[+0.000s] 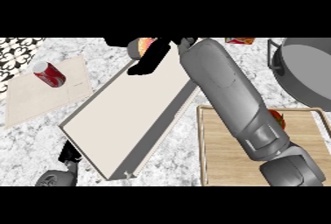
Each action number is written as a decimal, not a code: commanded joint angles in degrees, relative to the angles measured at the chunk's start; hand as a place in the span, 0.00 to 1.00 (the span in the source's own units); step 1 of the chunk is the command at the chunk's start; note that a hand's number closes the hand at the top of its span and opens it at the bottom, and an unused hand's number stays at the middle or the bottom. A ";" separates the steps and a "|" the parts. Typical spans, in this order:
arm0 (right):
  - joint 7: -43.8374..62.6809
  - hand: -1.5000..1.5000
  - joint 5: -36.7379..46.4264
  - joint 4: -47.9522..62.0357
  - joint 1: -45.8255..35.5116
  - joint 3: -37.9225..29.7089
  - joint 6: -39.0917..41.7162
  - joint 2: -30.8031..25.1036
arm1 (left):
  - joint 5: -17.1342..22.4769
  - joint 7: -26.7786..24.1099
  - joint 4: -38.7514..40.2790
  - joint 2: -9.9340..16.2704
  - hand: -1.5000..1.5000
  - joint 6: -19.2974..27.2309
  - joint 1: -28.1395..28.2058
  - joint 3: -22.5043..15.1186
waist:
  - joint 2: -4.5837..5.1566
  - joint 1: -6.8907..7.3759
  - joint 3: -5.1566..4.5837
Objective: Pick the cupcake from the tray and place it in the tiered shelf
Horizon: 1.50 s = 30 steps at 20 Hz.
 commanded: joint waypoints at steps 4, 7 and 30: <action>-2.73 0.00 -16.69 4.27 -2.42 -0.94 -8.94 0.96 | 0.65 0.00 1.24 0.22 0.50 -1.26 -1.59 0.71 | 0.16 -0.64 -0.13; -6.97 0.00 -15.94 4.05 -1.22 -5.19 -15.71 0.98 | -1.09 0.71 -0.95 -1.52 0.50 1.43 0.39 -0.72 | -0.03 -1.96 -0.06; -22.33 0.00 -15.81 18.94 7.20 -18.65 4.77 -32.77 | -0.48 2.48 -5.77 0.61 0.50 -0.67 2.70 0.93 | 0.46 -2.63 0.04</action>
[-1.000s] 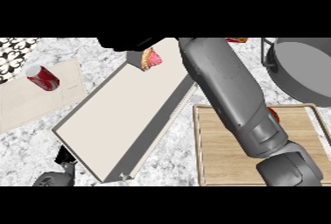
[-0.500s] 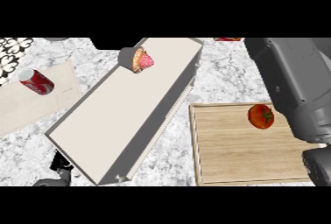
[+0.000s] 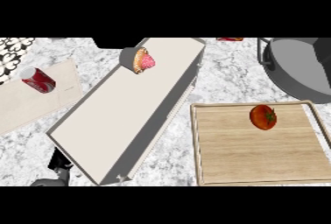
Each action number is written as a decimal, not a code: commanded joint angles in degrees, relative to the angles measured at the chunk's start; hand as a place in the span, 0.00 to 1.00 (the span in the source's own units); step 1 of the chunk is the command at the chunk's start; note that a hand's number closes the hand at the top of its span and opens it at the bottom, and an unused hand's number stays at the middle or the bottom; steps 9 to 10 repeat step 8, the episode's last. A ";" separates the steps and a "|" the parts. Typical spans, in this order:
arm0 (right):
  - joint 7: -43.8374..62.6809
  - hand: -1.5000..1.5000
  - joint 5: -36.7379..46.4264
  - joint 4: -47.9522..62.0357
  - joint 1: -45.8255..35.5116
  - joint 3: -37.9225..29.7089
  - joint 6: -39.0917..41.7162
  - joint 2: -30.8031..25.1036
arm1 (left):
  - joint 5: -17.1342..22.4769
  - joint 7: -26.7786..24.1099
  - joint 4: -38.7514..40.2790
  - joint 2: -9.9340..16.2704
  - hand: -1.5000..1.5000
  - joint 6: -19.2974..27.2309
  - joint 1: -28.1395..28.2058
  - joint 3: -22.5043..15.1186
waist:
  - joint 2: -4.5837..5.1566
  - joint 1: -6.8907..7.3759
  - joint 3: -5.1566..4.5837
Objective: Pick the cupcake from the tray and place it in the tiered shelf
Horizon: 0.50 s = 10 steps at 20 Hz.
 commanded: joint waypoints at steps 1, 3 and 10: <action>-7.51 0.00 1.32 4.41 2.05 -0.38 6.18 -3.29 | 0.85 0.49 0.59 -0.03 0.50 -1.26 -1.12 0.47 | 0.21 0.40 0.03; -6.29 0.00 1.47 6.38 -0.36 -0.51 10.77 -6.51 | 1.10 -1.64 3.09 1.48 0.50 -2.32 -2.27 1.93 | 0.40 0.74 0.02; -10.49 0.00 5.09 9.68 0.25 1.07 11.66 -8.13 | -0.75 -3.34 4.39 -0.55 0.50 -0.67 -1.46 0.63 | 0.47 0.93 0.03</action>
